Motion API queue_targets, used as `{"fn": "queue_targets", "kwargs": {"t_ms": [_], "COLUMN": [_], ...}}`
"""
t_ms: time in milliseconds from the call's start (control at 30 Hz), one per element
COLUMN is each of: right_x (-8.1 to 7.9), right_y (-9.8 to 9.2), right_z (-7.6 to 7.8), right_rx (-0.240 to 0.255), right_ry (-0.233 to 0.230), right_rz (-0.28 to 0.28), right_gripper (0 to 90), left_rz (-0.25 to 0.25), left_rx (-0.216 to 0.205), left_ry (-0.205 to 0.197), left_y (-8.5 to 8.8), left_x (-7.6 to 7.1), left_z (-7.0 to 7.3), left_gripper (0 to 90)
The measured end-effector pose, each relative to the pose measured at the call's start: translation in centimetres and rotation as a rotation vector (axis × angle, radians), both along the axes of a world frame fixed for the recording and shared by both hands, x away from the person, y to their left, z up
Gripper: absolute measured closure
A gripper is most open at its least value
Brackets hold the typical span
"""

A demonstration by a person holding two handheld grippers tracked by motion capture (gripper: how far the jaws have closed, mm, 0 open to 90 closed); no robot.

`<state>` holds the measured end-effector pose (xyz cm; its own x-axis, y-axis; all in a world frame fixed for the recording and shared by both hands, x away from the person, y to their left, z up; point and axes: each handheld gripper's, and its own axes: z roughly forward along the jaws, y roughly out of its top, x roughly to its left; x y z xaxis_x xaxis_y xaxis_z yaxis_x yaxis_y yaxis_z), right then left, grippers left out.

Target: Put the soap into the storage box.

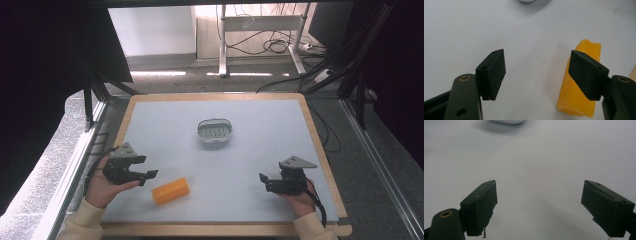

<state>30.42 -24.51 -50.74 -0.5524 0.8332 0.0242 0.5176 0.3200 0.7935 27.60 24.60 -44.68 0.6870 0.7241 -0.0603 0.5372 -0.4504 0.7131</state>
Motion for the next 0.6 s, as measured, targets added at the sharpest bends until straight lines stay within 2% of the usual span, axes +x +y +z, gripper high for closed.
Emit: {"fn": "queue_targets", "kwargs": {"t_ms": [267, 400, 600], "right_x": [0.0, 0.0, 0.0], "right_y": [0.1, 0.2, 0.2], "right_z": [-0.1, -0.1, -0.1], "right_rx": [-0.008, -0.014, -0.008], "right_ry": [0.001, -0.001, -0.001], "right_rz": [0.014, 0.02, 0.026], "right_gripper": [14.0, 14.0, 14.2], "left_rz": [-0.02, -0.047, -0.08], "left_rx": [-0.001, 0.009, 0.02], "left_ry": [0.01, 0.025, 0.023], "left_y": [-0.6, -1.0, -1.8], "left_x": [0.1, 0.0, -0.6], "left_z": [0.3, 0.2, 0.7], "left_gripper": [29.9, 30.9, 32.1]}}
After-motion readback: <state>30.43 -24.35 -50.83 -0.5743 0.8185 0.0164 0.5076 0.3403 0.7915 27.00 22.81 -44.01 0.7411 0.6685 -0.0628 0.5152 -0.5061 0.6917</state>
